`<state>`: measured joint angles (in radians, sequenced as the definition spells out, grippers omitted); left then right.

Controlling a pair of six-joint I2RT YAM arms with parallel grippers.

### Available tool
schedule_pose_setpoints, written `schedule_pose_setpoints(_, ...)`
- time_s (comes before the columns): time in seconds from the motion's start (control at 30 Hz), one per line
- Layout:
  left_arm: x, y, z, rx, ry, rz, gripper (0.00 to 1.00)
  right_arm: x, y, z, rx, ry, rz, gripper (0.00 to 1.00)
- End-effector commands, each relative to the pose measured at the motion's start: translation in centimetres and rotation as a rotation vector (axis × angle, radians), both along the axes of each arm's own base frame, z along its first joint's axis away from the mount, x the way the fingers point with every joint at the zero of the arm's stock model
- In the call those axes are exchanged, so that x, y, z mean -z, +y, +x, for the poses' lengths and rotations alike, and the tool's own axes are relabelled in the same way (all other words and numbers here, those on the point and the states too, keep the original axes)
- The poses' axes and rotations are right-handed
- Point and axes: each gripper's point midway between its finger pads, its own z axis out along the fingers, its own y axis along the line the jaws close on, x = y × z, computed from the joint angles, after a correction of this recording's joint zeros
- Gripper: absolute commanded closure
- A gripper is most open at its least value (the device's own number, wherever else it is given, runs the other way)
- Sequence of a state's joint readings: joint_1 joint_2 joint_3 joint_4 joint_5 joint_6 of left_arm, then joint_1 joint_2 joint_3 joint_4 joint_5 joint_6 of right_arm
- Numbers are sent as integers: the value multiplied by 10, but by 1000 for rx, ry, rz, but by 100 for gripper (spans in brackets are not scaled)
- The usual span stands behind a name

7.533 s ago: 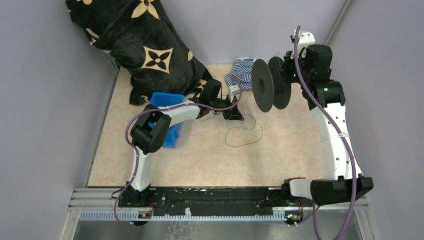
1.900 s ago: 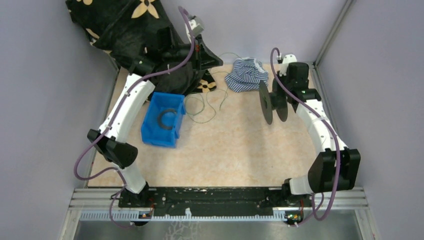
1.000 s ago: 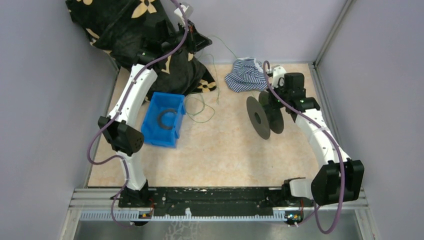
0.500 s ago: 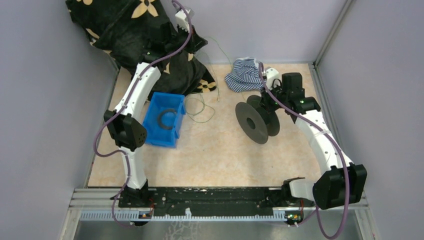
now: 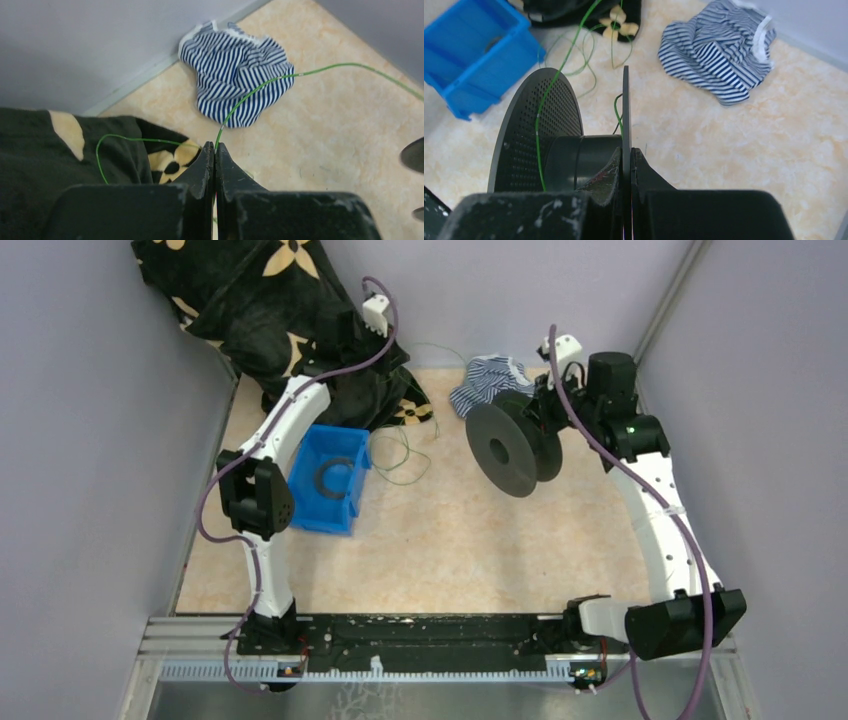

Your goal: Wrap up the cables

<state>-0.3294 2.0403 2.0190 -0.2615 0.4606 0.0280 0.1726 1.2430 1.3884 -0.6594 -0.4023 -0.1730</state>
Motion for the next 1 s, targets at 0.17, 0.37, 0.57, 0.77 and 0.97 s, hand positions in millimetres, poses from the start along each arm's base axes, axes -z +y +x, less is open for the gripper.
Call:
schedule_pose_setpoints(0.17,42,1,-14,56,-8,105,100,-100,-7,18,108,-156,186,100)
schedule_pose_setpoints(0.37,75,-18,-52,182,-6,185,100,-116,-17,37,214,-175,247,100)
schedule_pose_setpoints(0.57,95,-46,-91,305,-27,242,100,-119,-22,53,286,-162,308,100)
schedule_pose_setpoints(0.77,115,-86,-133,438,-57,299,100,-122,-33,68,372,-182,325,100)
schedule_pose_setpoints(0.97,125,-115,-170,551,-52,305,100,-124,-48,74,448,-223,318,100)
